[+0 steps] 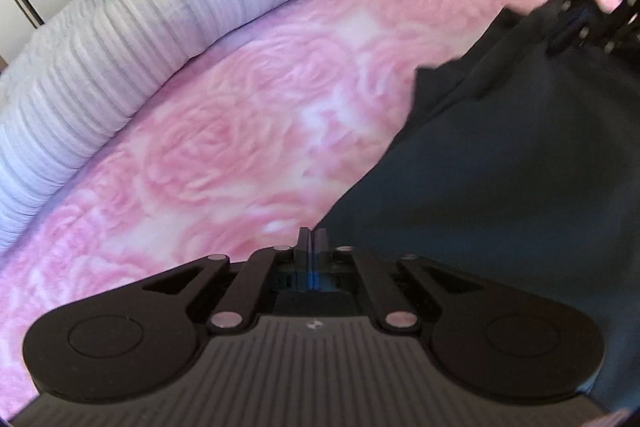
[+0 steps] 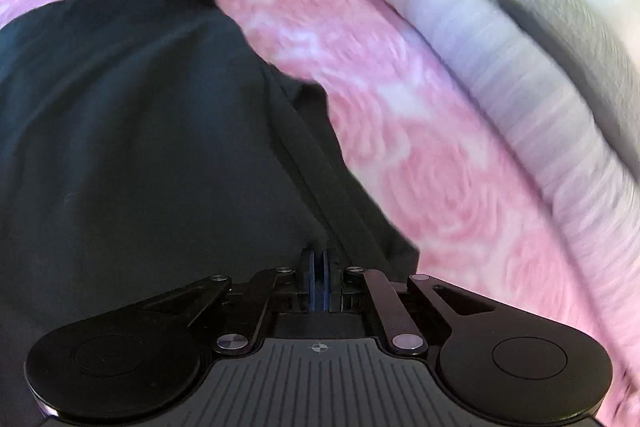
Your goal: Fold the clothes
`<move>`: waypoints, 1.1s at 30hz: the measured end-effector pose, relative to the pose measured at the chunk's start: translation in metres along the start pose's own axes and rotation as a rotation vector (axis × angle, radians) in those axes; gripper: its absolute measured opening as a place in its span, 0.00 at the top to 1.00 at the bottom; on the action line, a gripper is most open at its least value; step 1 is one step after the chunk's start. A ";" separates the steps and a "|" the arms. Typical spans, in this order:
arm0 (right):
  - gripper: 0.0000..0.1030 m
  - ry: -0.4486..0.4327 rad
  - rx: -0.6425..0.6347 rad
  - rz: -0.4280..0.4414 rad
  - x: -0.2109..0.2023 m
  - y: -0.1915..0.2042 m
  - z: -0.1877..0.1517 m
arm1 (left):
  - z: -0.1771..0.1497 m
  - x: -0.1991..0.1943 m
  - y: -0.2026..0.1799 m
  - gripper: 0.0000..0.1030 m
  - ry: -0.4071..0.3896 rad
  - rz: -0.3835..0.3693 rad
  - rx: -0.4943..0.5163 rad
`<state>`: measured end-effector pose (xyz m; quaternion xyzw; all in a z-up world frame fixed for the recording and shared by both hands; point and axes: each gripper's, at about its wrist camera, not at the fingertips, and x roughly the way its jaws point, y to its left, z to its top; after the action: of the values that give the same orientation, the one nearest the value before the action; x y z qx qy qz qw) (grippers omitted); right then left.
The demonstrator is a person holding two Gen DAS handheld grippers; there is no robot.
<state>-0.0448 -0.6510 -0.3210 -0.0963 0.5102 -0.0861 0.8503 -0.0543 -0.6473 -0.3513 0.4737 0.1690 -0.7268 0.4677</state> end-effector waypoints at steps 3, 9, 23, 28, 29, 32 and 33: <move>0.77 -0.024 0.065 0.018 -0.005 -0.008 0.000 | 0.006 0.003 -0.008 0.77 -0.003 -0.055 0.033; 0.89 0.038 0.061 0.094 0.018 0.001 0.020 | 0.009 0.017 -0.016 0.96 0.051 -0.048 0.074; 0.61 -0.056 0.300 -0.048 -0.018 -0.025 -0.001 | 0.003 -0.007 0.006 0.82 -0.011 0.101 -0.084; 0.61 0.047 0.452 -0.046 -0.029 -0.044 -0.056 | -0.006 0.017 -0.007 0.81 0.117 0.043 0.004; 0.61 0.082 0.475 -0.050 -0.027 -0.048 -0.067 | -0.008 0.018 -0.005 0.77 0.110 0.045 -0.001; 0.61 0.119 0.623 -0.107 -0.035 -0.069 -0.103 | -0.010 0.013 0.005 0.75 0.117 0.072 -0.049; 0.60 0.124 0.683 -0.119 -0.041 -0.076 -0.114 | -0.009 0.010 0.007 0.75 0.122 0.089 -0.056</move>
<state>-0.1677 -0.7234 -0.3196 0.1693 0.4962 -0.3068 0.7943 -0.0445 -0.6495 -0.3626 0.5109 0.1962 -0.6701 0.5015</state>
